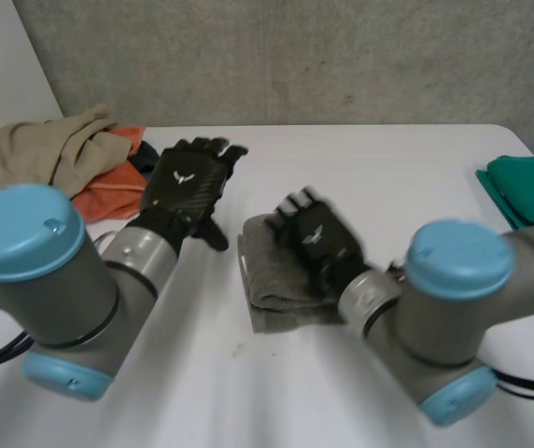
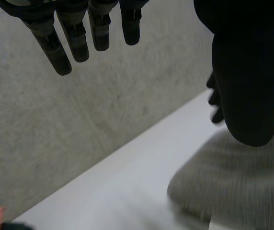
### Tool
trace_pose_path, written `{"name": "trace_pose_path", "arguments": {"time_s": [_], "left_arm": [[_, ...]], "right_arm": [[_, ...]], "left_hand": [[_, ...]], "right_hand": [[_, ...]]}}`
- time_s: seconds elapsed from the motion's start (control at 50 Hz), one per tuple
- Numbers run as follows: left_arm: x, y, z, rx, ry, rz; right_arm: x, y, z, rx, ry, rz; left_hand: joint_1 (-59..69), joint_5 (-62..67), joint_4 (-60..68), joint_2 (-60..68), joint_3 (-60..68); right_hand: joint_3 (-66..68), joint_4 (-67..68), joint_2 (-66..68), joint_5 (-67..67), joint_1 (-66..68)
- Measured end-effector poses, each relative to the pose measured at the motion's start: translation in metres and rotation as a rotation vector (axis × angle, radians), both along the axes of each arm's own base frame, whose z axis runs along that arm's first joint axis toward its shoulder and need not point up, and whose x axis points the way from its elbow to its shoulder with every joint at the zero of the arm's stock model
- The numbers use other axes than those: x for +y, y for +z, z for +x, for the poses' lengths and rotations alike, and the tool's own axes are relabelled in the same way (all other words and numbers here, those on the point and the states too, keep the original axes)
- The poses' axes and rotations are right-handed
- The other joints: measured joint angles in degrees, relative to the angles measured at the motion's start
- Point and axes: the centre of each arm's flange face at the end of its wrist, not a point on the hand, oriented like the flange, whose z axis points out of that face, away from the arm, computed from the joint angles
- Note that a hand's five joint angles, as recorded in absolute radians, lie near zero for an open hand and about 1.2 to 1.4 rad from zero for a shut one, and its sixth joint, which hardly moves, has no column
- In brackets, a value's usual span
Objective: Fold the laundry.
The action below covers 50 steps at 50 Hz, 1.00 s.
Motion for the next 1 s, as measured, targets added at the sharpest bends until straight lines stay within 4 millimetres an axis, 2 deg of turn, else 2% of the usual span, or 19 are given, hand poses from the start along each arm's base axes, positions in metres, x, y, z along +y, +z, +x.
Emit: {"name": "trace_pose_path", "arguments": {"time_s": [0.08, 0.12, 0.22, 0.28, 0.36, 0.38, 0.48, 0.6, 0.7, 0.74, 0.82, 0.9, 1.0], "left_arm": [[-0.003, 0.010, -0.019, 0.090, -0.041, 0.019], [-0.003, 0.012, -0.030, 0.117, -0.064, 0.029], [-0.001, -0.001, -0.062, 0.110, -0.124, 0.095], [-0.001, -0.025, -0.079, 0.060, -0.126, 0.161], [-0.005, -0.053, -0.085, -0.008, -0.078, 0.220], [-0.007, -0.065, -0.085, -0.046, -0.047, 0.240], [-0.012, -0.093, -0.074, -0.194, 0.028, 0.278], [-0.010, -0.103, -0.060, -0.335, 0.051, 0.317], [-0.007, -0.090, -0.055, -0.347, 0.048, 0.317], [-0.006, -0.054, -0.053, -0.285, 0.047, 0.266], [-0.004, -0.011, -0.051, -0.187, 0.040, 0.184], [0.000, 0.023, -0.049, -0.099, -0.004, 0.106], [0.004, 0.047, -0.045, -0.042, -0.120, 0.052]], "right_arm": [[-0.027, 0.032, -0.023, -0.188, -0.125, 0.099], [-0.035, 0.042, -0.032, -0.257, -0.157, 0.153], [-0.050, 0.047, -0.042, -0.319, -0.207, 0.310], [-0.062, 0.036, -0.045, -0.291, -0.243, 0.425], [-0.072, 0.021, -0.045, -0.246, -0.272, 0.515], [-0.078, 0.012, -0.045, -0.220, -0.284, 0.556], [-0.087, -0.013, -0.042, -0.150, -0.306, 0.635], [-0.092, -0.026, -0.042, -0.062, -0.307, 0.642], [-0.094, -0.017, -0.043, -0.018, -0.300, 0.571], [-0.094, 0.001, -0.043, -0.008, -0.298, 0.467], [-0.089, 0.026, -0.045, -0.016, -0.302, 0.312], [-0.072, 0.039, -0.045, -0.018, -0.282, 0.191], [-0.035, 0.031, -0.041, -0.011, -0.215, 0.117]], "left_hand": [[0.00, 0.00, 0.00, 0.00, 0.00], [0.00, -0.01, 0.00, 0.00, 0.00], [0.00, 0.01, 0.00, 0.00, 0.00], [0.00, 0.01, 0.00, 0.00, 0.00], [0.00, 0.00, 0.00, 0.00, 0.00], [0.13, 0.00, 0.00, 0.00, 0.00], [0.17, 0.00, 0.06, 0.00, 0.00], [0.16, 0.01, 0.01, 0.00, 0.00], [0.00, 0.00, 0.00, 0.00, 0.00], [-0.07, -0.08, 0.00, 0.00, 0.00], [-0.07, -0.12, 0.00, 0.00, 0.00], [-0.07, -0.12, 0.00, 0.00, 0.00], [-0.07, -0.12, 0.00, 0.00, 0.00]], "right_hand": [[0.00, 0.00, 0.00, 0.01, 0.00], [0.00, 0.00, 0.00, 0.01, 0.00], [0.00, 0.00, 0.00, 0.00, 0.00], [0.00, 0.00, 0.00, 0.02, 0.00], [0.00, 0.00, 0.00, 0.01, 0.00], [0.00, 0.00, 0.00, 0.00, 0.00], [0.00, 0.00, 0.00, 0.02, 0.00], [0.00, 0.00, -0.04, 0.01, -0.14], [0.00, 0.00, -0.04, 0.01, -0.14], [0.00, 0.00, -0.04, 0.01, -0.14], [0.00, 0.00, -0.04, 0.00, -0.14], [0.00, 0.00, -0.04, 0.00, -0.14], [0.00, 0.00, -0.04, 0.00, -0.14]]}}
